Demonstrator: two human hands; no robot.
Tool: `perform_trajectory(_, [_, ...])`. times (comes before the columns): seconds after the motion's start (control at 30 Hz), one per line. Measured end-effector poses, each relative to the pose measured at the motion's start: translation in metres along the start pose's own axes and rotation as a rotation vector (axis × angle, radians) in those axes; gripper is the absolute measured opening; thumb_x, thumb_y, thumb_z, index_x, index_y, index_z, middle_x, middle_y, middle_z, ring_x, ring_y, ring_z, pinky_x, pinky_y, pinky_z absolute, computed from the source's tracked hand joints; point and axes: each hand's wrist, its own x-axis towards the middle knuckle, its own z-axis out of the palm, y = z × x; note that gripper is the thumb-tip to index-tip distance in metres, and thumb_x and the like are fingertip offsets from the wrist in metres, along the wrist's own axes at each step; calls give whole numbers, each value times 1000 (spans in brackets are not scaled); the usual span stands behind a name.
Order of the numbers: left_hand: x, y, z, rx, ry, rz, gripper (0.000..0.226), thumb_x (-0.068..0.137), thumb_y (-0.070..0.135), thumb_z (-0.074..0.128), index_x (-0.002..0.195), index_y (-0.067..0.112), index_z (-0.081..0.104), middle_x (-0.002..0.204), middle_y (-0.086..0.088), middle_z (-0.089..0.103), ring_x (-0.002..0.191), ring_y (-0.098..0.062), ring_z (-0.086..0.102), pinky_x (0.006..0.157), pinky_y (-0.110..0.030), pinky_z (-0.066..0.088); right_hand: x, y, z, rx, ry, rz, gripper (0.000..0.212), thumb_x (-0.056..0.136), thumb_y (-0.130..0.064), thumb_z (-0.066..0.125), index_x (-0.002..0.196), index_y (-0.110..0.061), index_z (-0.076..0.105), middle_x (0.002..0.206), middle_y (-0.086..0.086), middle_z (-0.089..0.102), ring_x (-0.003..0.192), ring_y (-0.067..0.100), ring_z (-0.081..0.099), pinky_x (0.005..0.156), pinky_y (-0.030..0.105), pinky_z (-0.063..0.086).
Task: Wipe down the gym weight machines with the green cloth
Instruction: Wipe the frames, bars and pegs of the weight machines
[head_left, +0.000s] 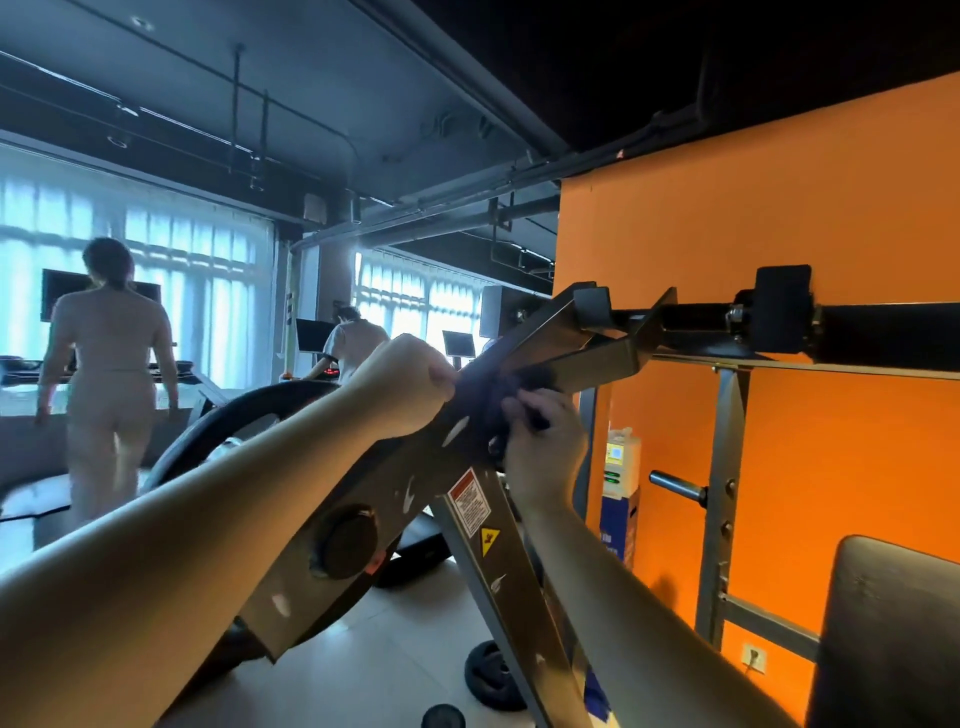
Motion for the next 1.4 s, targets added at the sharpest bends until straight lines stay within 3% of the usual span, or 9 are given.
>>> perform_trajectory(0.37, [-18, -23, -1, 67, -7, -18, 20, 99, 22, 61, 105, 11, 78, 107, -7, 74, 102, -24, 66, 82, -28, 47, -28, -22, 14, 21, -86, 25, 19, 96, -20, 69, 112, -12, 73, 106, -8, 61, 100, 3, 60, 89, 22, 52])
perform_trajectory(0.5, [-19, -27, 5, 77, 8, -19, 19, 97, 23, 62, 100, 16, 79, 103, -3, 75, 98, -23, 67, 87, -34, 53, -71, -27, 6, 51, -273, -65, 18, 96, -15, 69, 113, -15, 73, 116, -7, 64, 111, 7, 61, 95, 16, 51])
perform_trajectory(0.57, [-19, -30, 8, 64, 21, -22, 17, 94, 21, 63, 91, 17, 80, 95, 2, 74, 93, -19, 67, 85, -35, 54, -48, -21, 4, -66, -246, -94, 12, 96, -16, 68, 107, -15, 73, 106, -7, 61, 96, -2, 58, 85, 6, 44])
perform_trajectory(0.7, [-19, -32, 10, 4, 55, -17, 33, 88, 16, 65, 56, 23, 67, 64, 13, 61, 67, -8, 59, 57, -26, 40, -2, -17, 10, -133, -73, 69, 17, 99, -15, 63, 113, -9, 72, 103, -6, 57, 89, -5, 53, 78, 8, 47])
perform_trajectory(0.83, [-19, -34, 12, -8, 73, -36, 54, 88, 15, 65, 37, 24, 51, 42, 16, 46, 50, -4, 41, 51, -25, 30, -68, -27, 11, -84, -218, -125, 13, 96, -6, 65, 105, -10, 74, 109, -2, 64, 99, 4, 61, 84, 9, 49])
perform_trajectory(0.97, [-16, -38, 16, -24, 80, -42, 49, 90, 18, 64, 43, 24, 52, 43, 14, 49, 54, -5, 44, 51, -25, 29, -47, -19, 4, -138, -282, -205, 7, 94, -5, 68, 95, -9, 73, 100, -6, 57, 94, 0, 56, 81, 8, 44])
perform_trajectory(1.1, [-13, -38, 16, -27, 40, -51, 42, 93, 21, 62, 53, 27, 50, 57, 10, 47, 55, -7, 44, 51, -24, 30, -18, -18, 8, -177, -109, -60, 7, 96, -6, 65, 97, -7, 72, 97, -6, 52, 88, -7, 51, 76, 5, 39])
perform_trajectory(1.27, [-16, -36, 11, -44, 27, -44, 43, 92, 18, 63, 53, 26, 49, 58, 8, 46, 55, -9, 42, 51, -26, 32, -84, -25, 6, -66, -311, -236, 10, 94, -5, 66, 99, -8, 74, 107, -1, 64, 104, 16, 63, 87, 24, 54])
perform_trajectory(1.4, [-15, -42, 15, -123, 35, -56, 20, 85, 21, 62, 67, 14, 66, 63, -4, 60, 58, -21, 54, 57, -28, 40, -33, -8, 2, -174, -223, -180, 7, 94, -6, 67, 96, -10, 72, 102, -5, 58, 93, 0, 56, 81, 18, 49])
